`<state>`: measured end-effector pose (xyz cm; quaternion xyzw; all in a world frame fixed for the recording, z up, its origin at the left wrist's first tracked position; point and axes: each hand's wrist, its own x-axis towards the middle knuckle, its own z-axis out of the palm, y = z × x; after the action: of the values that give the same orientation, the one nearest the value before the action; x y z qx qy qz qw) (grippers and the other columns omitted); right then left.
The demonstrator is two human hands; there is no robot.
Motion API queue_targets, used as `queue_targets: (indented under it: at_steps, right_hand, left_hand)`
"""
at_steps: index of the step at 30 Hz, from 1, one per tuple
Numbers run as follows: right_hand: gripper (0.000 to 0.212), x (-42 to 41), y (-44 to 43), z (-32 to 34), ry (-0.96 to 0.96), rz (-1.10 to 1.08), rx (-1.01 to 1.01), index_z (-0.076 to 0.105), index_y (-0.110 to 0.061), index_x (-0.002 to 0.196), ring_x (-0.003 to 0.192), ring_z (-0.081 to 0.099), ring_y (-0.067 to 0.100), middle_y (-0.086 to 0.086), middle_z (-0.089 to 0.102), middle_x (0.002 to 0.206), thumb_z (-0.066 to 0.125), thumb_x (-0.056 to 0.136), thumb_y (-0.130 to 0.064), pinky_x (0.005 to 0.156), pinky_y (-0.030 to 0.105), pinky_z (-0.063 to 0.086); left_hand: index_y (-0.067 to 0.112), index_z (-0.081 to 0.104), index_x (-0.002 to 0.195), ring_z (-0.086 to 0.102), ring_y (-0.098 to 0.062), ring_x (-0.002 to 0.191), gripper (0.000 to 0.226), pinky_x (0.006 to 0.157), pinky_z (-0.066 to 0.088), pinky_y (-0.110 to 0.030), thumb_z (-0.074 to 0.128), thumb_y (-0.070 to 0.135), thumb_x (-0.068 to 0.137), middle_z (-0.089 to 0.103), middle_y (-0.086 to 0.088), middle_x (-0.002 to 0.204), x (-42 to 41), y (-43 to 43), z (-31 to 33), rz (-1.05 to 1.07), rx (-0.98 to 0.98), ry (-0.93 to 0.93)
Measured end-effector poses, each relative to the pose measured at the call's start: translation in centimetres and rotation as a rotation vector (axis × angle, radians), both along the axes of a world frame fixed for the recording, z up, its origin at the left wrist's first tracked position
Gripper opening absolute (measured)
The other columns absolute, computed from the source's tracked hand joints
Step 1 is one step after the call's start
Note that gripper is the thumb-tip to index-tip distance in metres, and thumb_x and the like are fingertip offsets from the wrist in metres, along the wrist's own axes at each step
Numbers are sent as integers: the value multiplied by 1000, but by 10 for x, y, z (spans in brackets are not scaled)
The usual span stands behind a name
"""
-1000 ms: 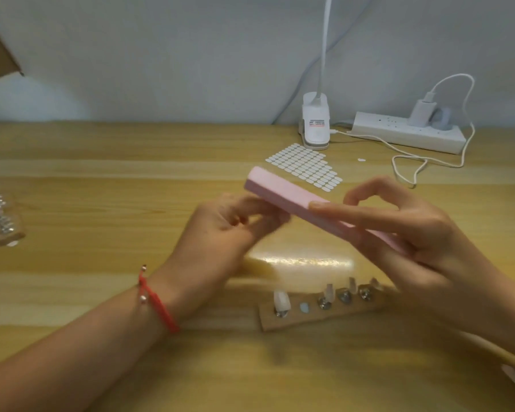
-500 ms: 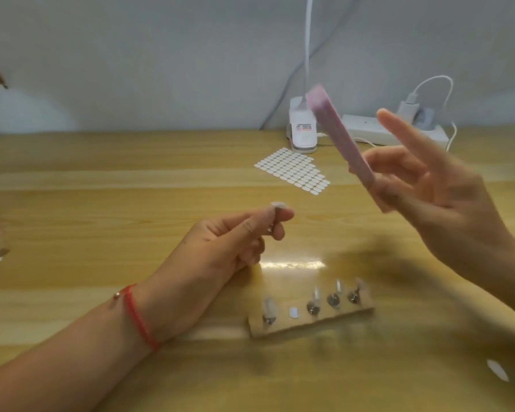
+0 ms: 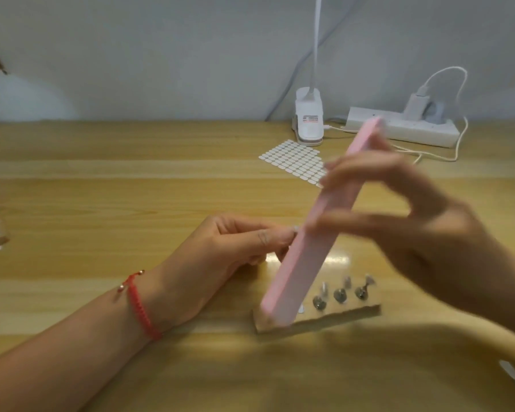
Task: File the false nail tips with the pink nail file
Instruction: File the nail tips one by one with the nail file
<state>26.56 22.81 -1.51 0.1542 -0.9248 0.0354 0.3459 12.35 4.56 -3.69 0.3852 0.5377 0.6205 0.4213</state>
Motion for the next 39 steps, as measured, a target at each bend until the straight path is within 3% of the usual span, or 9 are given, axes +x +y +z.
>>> queue_targets:
  at_steps: [5,8,12,17,21,27,31,34,39]
  right_hand:
    - [38,2,13,16,32,-72,-57,58,-9,120,115,56,38,18,50,118,49,92,16,111,43,39]
    - [42,2,-11,-5,-26,31,-81,68,-14,114,118,55,34,22,57,117,53,88,16,115,52,31]
    - [37,0,10,8,15,-31,-118,60,-8,119,117,52,27,18,52,118,52,91,15,108,47,40]
    - [40,-3,-18,-15,-11,79,-67,62,-19,119,122,52,24,14,55,118,55,92,9,117,48,30]
    - [39,-5,11,9,39,-47,-165,60,-8,119,114,54,34,18,50,116,49,91,17,108,36,39]
    - [41,-2,-7,-10,11,-44,-154,62,-11,122,119,54,31,19,54,124,49,93,14,109,41,41]
    - [40,-3,4,10,74,-114,-189,61,-8,118,112,54,29,20,52,115,57,88,19,105,32,40]
    - [29,0,-36,-19,-30,39,-123,70,-18,112,117,54,24,16,58,116,63,90,0,115,43,34]
    - [36,-5,0,11,4,-102,-264,60,-1,120,110,55,26,19,53,117,57,89,17,99,20,38]
  left_hand:
    - [16,79,78,60,-15,84,21,78,40,-27,71,33,69,73,-4,85,-1,0,-3,0,6,79]
    - [15,79,82,65,-7,79,20,72,47,-16,74,31,71,74,0,86,0,0,-2,-65,53,51]
    - [3,75,79,62,-11,79,29,76,43,-26,70,30,70,71,-6,83,-3,1,-6,3,45,49]
    - [10,78,81,65,-6,66,17,61,50,-15,72,21,71,73,1,76,1,0,-2,-48,79,-35]
    - [13,78,83,59,-18,82,26,80,41,-25,66,31,69,70,-11,90,0,1,-4,42,55,28]
    - [17,78,80,63,-13,76,22,70,48,-22,65,32,70,72,-4,79,2,0,-4,25,75,13]
    - [13,77,81,52,-22,75,31,73,38,-31,64,37,64,65,-26,80,2,1,-4,91,44,71]
    - [19,77,76,57,-14,62,22,58,44,-28,64,34,67,67,-2,69,4,1,-3,45,59,24]
    - [20,78,78,51,-20,76,24,75,37,-29,64,35,65,65,-10,80,3,2,-4,89,65,74]
